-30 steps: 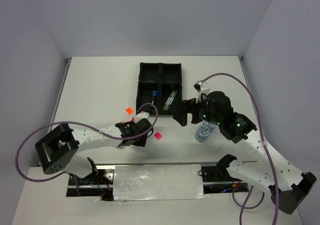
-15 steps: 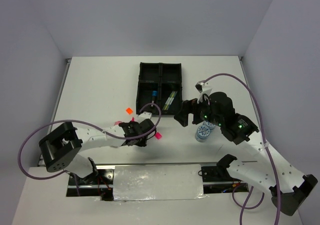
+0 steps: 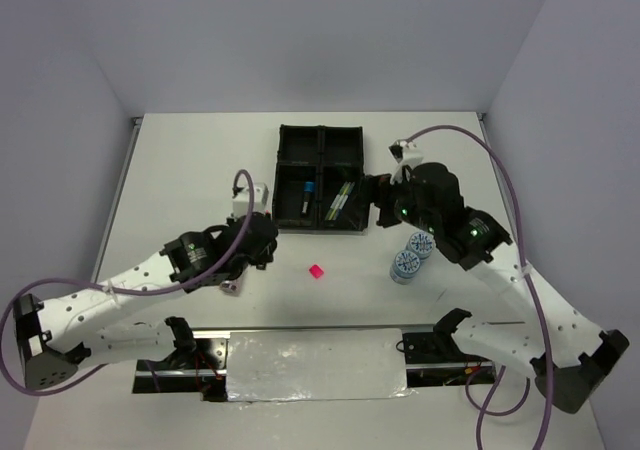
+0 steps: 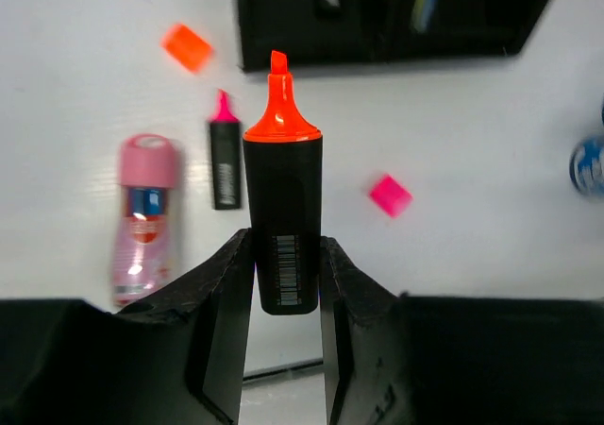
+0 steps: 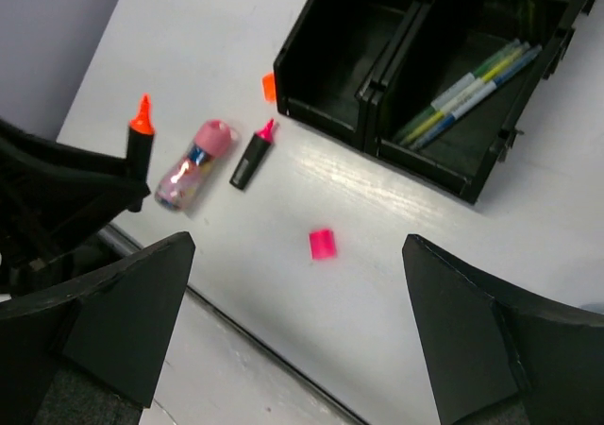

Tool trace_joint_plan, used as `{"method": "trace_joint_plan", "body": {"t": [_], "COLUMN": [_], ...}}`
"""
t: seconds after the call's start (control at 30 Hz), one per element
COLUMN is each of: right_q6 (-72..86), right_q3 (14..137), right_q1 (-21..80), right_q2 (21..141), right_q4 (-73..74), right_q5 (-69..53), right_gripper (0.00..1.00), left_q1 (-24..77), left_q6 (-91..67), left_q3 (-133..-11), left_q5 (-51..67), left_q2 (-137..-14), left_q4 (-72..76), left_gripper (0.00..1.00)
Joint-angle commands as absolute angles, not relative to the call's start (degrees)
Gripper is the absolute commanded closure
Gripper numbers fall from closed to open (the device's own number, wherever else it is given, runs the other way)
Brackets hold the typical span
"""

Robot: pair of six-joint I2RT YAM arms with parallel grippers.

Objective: Sort the stationery into containers
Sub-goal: Pick up the pen from the center of the board, then close the pen cap on the pen.

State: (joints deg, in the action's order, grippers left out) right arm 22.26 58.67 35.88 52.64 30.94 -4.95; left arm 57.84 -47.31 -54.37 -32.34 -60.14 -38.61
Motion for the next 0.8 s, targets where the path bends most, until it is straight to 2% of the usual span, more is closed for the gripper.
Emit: {"method": "trace_joint_plan", "body": {"t": [0.0,0.17,0.27,0.4,0.5,0.67,0.77], "right_q6": [26.0,25.8,22.4,15.1,11.4,11.2,11.3], "right_q3": [65.8,77.7,85.5,98.6,110.9,127.3,131.5], "right_q1": [36.2,41.0,45.5,50.8,53.9,56.0,55.9], "right_q2": [59.7,79.7,90.4,103.4,114.8,130.1,135.3], "right_q4": [28.9,30.5,30.1,32.1,38.0,45.0,45.9], "right_q5": [-1.3,3.1,3.1,5.2,7.7,11.2,11.1], "right_gripper": [0.01,0.03,0.05,0.12,0.16,0.18,0.19], "left_q1": [53.9,36.4,30.9,28.8,28.7,28.7,28.8], "left_q6": [-49.5,-43.3,-44.9,-46.0,-39.8,-33.5,-32.3], "left_q3": [-60.3,-64.9,-67.2,-65.8,-60.7,-57.1,-55.4], "left_q5": [-42.8,-37.7,-39.9,-41.6,-38.2,-36.5,-35.1], "left_q2": [-60.1,-57.9,-55.1,-50.2,-41.5,-34.8,-30.4], "left_q4": [-49.8,-48.4,-51.0,-53.9,-47.8,-45.6,-43.5], "left_gripper": [1.00,1.00,1.00,1.00,1.00,1.00,1.00]}}
